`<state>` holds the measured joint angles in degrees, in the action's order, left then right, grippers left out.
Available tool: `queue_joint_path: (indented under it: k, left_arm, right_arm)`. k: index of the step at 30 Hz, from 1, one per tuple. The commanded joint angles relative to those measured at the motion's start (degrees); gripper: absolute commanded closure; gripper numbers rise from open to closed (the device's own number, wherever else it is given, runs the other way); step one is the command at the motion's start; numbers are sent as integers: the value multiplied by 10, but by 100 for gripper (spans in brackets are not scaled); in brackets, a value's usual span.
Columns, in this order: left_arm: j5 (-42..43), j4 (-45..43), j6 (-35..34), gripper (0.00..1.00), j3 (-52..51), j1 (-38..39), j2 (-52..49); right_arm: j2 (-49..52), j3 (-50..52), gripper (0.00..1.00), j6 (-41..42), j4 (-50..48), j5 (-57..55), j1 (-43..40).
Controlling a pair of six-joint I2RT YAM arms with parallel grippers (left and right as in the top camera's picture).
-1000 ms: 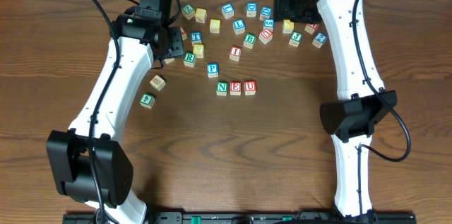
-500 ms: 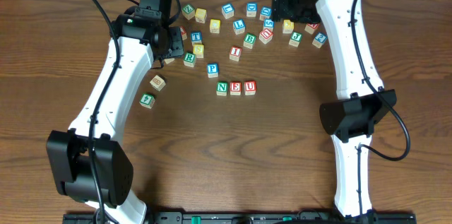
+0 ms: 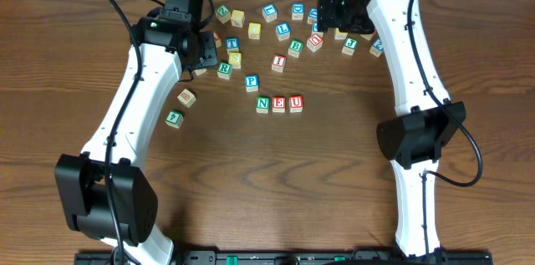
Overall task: Spell out NEURIPS
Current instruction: 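Move the left gripper over the green R block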
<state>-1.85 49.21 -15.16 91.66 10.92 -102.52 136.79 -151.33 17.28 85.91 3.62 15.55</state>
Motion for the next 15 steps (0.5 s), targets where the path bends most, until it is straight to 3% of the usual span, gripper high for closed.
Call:
queue_joint_path:
  k: [1,15]
  left_arm:
    - [-1,0,-12,60,4,-1,6]
    - [-1,0,-24,59,4,2,6]
  right_arm:
    - [-8,3,29,-9,0,-3,7]
    - [-8,3,29,-9,-1,-3,14]
